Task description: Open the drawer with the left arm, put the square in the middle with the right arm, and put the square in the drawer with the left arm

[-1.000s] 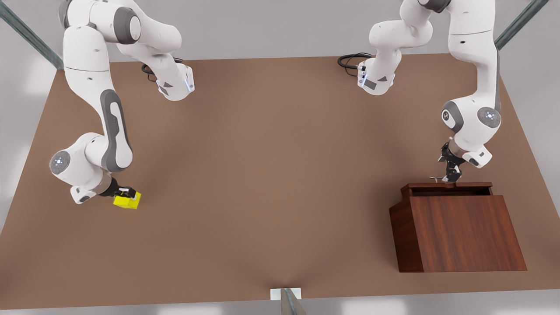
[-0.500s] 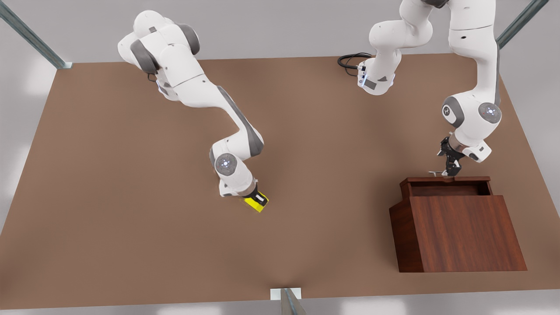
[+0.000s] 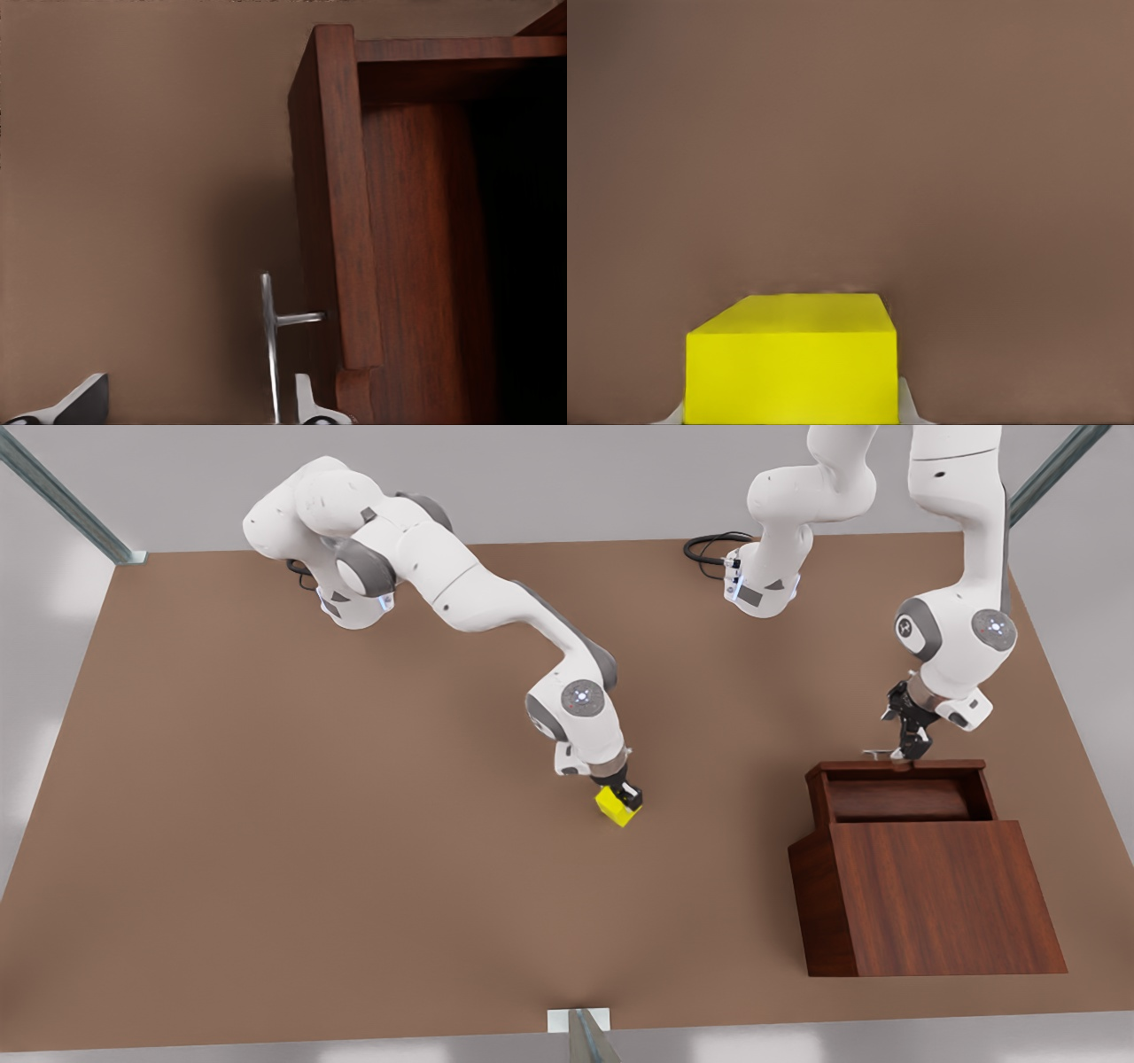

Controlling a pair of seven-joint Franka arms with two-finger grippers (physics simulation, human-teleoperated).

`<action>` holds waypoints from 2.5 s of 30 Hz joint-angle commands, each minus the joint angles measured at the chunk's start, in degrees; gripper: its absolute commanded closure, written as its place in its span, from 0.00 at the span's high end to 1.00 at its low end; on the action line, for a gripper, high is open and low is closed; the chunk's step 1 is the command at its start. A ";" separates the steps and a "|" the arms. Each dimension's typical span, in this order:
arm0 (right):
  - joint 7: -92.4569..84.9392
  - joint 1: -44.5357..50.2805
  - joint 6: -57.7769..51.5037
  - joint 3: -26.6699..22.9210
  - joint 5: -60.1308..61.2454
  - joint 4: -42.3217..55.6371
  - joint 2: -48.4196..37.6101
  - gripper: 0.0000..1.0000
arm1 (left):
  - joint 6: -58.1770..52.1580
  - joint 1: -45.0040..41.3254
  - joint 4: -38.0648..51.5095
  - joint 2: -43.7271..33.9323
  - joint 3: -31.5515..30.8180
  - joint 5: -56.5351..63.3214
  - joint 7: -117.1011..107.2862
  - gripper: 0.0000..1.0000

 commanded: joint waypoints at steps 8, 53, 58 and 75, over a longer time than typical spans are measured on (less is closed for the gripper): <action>-10.57 -1.66 -3.85 -0.52 -0.27 -13.08 -16.15 1.00 | -14.64 -4.08 10.07 -4.63 0.52 1.14 37.99 1.00; -101.82 -47.89 -46.48 -7.73 -3.70 -18.37 -48.34 1.00 | -19.66 -29.83 49.72 44.50 -22.07 10.10 76.69 1.00; -101.56 -47.72 -45.86 -7.64 -3.17 -18.19 -47.81 1.00 | -19.22 -29.83 49.81 45.38 -22.07 10.10 76.60 0.85; -101.73 -47.54 -45.77 -7.64 -3.26 -17.23 -47.46 1.00 | -19.83 -29.83 50.07 44.42 -21.89 10.10 76.69 0.67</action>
